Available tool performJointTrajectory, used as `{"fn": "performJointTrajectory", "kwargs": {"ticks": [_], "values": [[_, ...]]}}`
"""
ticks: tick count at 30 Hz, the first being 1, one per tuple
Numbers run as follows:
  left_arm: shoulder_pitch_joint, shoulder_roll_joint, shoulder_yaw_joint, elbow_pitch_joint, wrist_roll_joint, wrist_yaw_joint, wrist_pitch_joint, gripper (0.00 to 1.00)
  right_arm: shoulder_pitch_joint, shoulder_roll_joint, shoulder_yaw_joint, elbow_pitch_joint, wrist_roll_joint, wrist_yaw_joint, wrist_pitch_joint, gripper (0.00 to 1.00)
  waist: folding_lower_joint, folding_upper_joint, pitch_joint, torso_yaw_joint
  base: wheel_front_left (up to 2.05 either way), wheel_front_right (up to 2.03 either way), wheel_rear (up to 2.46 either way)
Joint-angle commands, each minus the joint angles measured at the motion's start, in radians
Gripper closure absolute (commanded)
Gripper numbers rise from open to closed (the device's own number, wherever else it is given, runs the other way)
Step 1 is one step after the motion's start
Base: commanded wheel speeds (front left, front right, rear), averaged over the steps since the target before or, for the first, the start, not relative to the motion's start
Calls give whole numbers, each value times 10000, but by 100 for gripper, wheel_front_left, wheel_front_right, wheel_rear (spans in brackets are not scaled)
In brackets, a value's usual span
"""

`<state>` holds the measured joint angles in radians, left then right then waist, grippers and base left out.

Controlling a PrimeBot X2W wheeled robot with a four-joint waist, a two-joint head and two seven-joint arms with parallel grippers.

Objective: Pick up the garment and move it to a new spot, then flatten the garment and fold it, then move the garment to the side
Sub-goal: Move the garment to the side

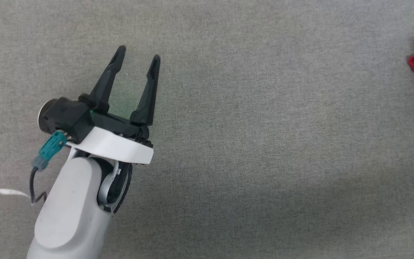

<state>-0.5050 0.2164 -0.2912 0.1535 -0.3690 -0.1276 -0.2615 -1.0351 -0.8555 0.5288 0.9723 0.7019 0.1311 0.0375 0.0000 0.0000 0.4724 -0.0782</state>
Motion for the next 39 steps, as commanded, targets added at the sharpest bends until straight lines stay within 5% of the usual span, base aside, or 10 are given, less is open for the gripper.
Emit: {"fn": "performJointTrajectory", "kwargs": {"ticks": [1,20,33,39], "values": [[180,-32,88,-57,9,-35,-43,0,28,110,43,-118,111,-7,-171,0,0,0,-119,-27,0,0,0],[2114,-564,2592,-759,877,-35,-43,0,2566,2014,-18,-2240,746,-7,-2997,0,0,0,-1733,-27,0,0,0],[3820,-759,3408,-1098,1183,-35,-45,0,6263,3845,-3993,-5567,-1748,-6,-3021,0,0,0,-2796,319,0,0,0],[4426,-819,3552,-1174,1041,-35,-43,0,7642,4575,-4899,-6688,-2589,-7,-3024,0,0,0,-3115,547,0,0,0]]}}
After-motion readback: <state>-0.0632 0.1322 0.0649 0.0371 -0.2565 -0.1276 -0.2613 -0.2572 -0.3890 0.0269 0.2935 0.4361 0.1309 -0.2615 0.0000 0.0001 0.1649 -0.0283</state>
